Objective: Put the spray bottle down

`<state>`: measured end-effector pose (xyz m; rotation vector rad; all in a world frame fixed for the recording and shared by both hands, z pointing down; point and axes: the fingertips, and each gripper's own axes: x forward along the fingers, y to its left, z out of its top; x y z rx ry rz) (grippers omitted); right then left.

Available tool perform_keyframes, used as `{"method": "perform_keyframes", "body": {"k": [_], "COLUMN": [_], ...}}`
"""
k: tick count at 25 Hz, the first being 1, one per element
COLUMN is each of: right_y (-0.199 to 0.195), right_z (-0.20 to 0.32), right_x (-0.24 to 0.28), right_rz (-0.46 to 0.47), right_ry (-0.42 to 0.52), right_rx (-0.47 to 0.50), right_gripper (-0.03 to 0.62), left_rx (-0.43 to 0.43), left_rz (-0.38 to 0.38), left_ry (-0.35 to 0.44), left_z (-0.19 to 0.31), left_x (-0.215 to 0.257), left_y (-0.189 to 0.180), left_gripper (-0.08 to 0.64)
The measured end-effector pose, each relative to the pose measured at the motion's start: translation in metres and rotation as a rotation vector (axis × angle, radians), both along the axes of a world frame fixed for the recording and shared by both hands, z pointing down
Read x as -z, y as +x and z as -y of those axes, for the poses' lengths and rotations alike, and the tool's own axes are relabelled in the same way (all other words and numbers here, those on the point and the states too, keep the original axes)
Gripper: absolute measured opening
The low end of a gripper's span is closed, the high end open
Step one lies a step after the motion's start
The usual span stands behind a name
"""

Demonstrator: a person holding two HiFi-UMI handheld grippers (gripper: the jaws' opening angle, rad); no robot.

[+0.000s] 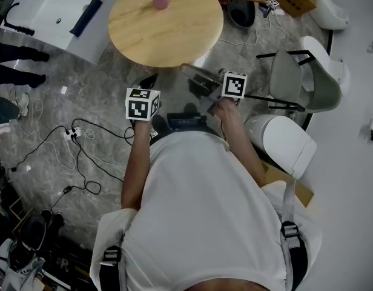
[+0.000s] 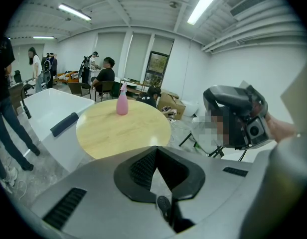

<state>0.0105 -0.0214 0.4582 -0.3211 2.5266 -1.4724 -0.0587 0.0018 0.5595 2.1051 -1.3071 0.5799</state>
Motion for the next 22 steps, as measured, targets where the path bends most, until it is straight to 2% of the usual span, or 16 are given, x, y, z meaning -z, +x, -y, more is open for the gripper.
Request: {"method": "perform_keyframes", "body": {"k": [22], "right_y": [-0.0011], "right_z": [0.0011], "right_x": [-0.0014], "right_rz": [0.001], "right_ry": [0.004], "right_rx": [0.003], "right_gripper": [0.018], "left_rx": [-0.003], "left_rz": [0.001], "left_ry": [-0.008], "left_z": [0.0009], "left_x": [-0.0049], "left_y": [-0.0023], "left_gripper": [0.005]}}
